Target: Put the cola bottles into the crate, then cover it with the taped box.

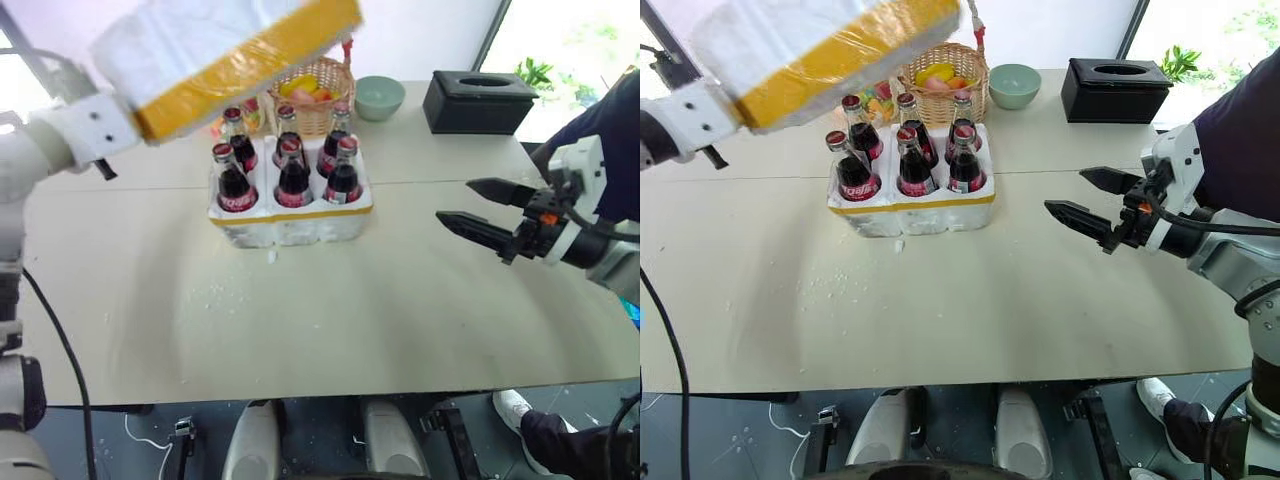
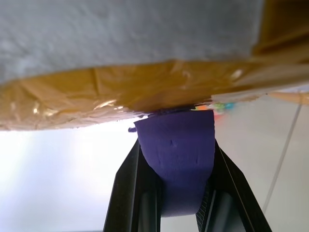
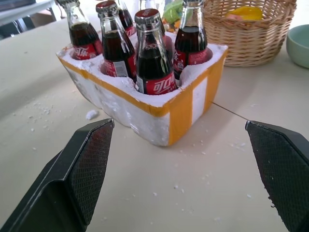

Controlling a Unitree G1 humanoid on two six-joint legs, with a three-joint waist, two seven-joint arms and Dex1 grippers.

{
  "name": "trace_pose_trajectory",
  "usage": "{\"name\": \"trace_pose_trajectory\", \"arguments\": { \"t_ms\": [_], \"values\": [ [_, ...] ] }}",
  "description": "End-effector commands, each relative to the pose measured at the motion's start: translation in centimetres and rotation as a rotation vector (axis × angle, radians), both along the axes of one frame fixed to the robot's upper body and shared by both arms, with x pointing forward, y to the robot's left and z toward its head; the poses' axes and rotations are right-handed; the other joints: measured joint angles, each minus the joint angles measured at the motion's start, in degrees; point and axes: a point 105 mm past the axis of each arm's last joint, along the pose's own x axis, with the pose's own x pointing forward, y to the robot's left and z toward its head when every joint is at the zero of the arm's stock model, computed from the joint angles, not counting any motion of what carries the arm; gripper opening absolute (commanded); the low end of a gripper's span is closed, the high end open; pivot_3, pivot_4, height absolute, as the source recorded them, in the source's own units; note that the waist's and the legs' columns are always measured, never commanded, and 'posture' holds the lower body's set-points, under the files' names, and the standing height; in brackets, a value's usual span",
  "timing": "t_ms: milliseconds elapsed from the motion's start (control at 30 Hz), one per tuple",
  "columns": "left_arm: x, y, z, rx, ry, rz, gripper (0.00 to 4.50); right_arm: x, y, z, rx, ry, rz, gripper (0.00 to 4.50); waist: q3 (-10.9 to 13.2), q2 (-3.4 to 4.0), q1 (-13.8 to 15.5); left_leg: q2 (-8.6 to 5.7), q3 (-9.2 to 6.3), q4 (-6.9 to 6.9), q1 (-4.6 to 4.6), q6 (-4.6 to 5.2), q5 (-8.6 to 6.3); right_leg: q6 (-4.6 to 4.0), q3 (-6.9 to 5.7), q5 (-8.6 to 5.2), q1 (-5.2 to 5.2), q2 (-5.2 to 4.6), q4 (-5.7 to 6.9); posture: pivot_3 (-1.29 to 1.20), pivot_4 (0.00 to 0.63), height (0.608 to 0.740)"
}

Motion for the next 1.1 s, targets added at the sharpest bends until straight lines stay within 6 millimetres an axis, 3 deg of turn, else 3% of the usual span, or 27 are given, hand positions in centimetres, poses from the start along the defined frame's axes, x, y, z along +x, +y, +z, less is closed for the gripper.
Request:
{"name": "trace_pose_trajectory", "arguments": {
  "t_ms": [33, 233, 533, 633, 767, 967, 1100],
  "values": [
    [-0.9, -1.6, 1.5, 0.223, -0.138, 0.021, 0.29, 0.1, 0.1, 1.0, 0.024, -0.056, -0.009, 4.50, -0.02, 0.00, 0.07, -0.01, 0.00, 0.01, 0.03, 0.00, 0.00, 0.00, 0.00, 0.00, 0.04, 0.00, -0.03, 0.00, 0.150, 0.740],
    [-0.6, -1.3, 1.0, 0.462, -0.227, 0.036, 0.29, 0.3, 0.1, 1.1, 0.058, -0.066, -0.026, 4.50, -0.02, 0.01, -0.14, -0.01, 0.02, -0.03, 0.06, 0.00, 0.00, 0.00, 0.06, 0.00, 0.05, 0.01, -0.04, 0.00, 0.150, 0.740],
    [0.6, -0.7, -3.8, 0.446, -0.179, -0.004, 0.29, -0.4, 0.1, 0.9, 0.042, -0.062, -0.019, 4.50, -0.06, 0.05, -0.07, -0.01, 0.09, -0.06, 0.13, 0.00, 0.00, 0.00, 0.11, 0.00, 0.06, 0.00, -0.03, 0.00, 0.150, 0.740],
    [0.5, -0.9, -4.2, 0.414, -0.185, -0.007, 0.29, -0.7, 0.2, 0.8, 0.035, -0.061, -0.008, 4.50, -0.05, 0.03, -0.06, 0.00, 0.08, -0.06, 0.11, 0.00, 0.00, 0.00, 0.11, 0.00, 0.04, 0.00, -0.03, 0.00, 0.150, 0.740],
    [0.2, -1.0, -3.3, 0.409, -0.218, -0.009, 0.29, -0.6, 0.2, 1.0, 0.030, -0.061, -0.010, 4.50, -0.06, 0.02, -0.14, 0.00, 0.11, -0.06, 0.11, 0.00, 0.00, 0.00, 0.12, 0.00, 0.02, 0.00, -0.04, 0.00, 0.150, 0.740],
    [0.6, -2.4, -6.4, 0.525, -0.237, -0.113, 0.29, -0.3, 0.3, 1.0, 0.037, -0.058, -0.001, 4.50, -0.07, 0.02, -0.07, 0.00, 0.12, -0.07, 0.12, 0.00, 0.00, 0.01, 0.12, 0.01, 0.02, 0.00, -0.03, 0.00, 0.150, 0.740],
    [0.7, -1.6, -8.0, 0.531, -0.210, -0.108, 2.33, -0.3, 0.5, 1.0, 0.036, -0.058, 0.006, 4.50, -0.07, 0.01, -0.06, 0.00, 0.12, -0.08, 0.12, 0.00, 0.00, 0.01, 0.13, 0.01, 0.03, 0.00, -0.03, 0.00, 0.150, 0.740]
  ]
}}
